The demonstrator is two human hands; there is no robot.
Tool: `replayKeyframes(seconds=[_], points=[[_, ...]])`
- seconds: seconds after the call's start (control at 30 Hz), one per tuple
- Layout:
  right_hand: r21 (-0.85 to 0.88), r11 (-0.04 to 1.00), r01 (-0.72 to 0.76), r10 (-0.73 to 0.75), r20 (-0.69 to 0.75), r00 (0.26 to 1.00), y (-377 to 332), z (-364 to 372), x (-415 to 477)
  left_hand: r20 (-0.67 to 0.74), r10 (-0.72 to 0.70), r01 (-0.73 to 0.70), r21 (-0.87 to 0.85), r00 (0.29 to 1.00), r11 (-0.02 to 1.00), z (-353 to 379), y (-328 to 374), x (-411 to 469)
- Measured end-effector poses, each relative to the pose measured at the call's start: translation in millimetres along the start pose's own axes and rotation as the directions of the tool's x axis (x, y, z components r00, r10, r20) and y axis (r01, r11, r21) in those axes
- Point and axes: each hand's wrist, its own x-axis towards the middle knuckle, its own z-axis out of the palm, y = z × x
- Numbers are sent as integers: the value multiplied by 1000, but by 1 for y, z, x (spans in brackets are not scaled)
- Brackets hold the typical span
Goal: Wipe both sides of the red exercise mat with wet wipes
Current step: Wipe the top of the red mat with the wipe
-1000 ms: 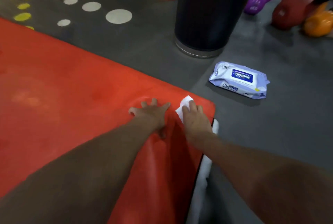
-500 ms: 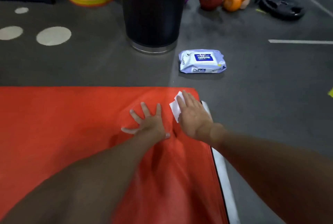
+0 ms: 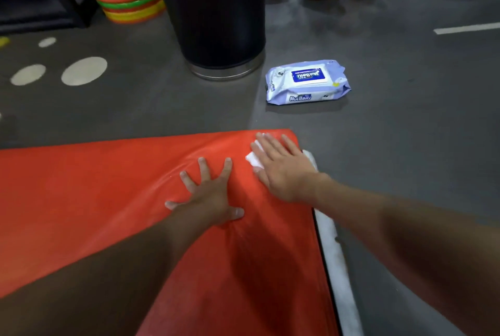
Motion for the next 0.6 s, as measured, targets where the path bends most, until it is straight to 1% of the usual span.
replayKeyframes(seconds=[0.07,0.1,0.17,0.2,0.23,0.27,0.3,0.33,0.37,0.43,0.47,0.5,0.53,0.57,0.6], points=[[32,991,-130,130,-2,992,7,-11,10,-3,-9,9,1,1000,1000,-1,-4,-1],[55,987,-149,151,-18,988,3,-14,15,-3,-2,2,7,1000,1000,0,-4,-1],[79,997,-25,37,-159,987,-17,-16,25,-9,11,-10,15,1000,1000,2,-5,0],[75,997,17,2,-254,967,-26,-17,27,-17,14,-14,24,1000,1000,2,-5,1],[97,995,-8,37,-304,952,-28,-19,26,-19,18,-18,33,1000,999,3,-5,3],[99,994,-42,68,-278,958,-26,-23,23,-24,23,-22,37,999,999,5,-6,7],[52,998,-33,42,-181,983,-23,-24,14,-30,31,-30,49,999,998,7,-8,11],[-11,1000,11,-12,-52,999,-20,-23,1,-39,50,-47,74,998,996,9,-10,17],[-67,994,84,-81,46,996,-17,-22,-16,-50,71,-65,106,996,992,11,-13,22],[-186,961,203,-178,141,974,-17,-26,-53,-62,95,-85,148,994,985,14,-15,29],[-237,943,231,-191,182,965,-19,-29,-66,-66,90,-80,151,994,985,15,-15,30],[-262,938,228,-172,219,960,-20,-34,-72,-67,91,-80,153,994,985,15,-14,30],[-225,953,201,-153,214,965,-24,-42,-70,-70,89,-78,149,994,986,15,-13,29],[-112,989,92,-71,178,981,-29,-55,-62,-71,90,-80,144,993,986,14,-13,28],[35,999,-39,35,97,995,-30,-65,-50,-65,92,-83,135,994,987,14,-12,28]])
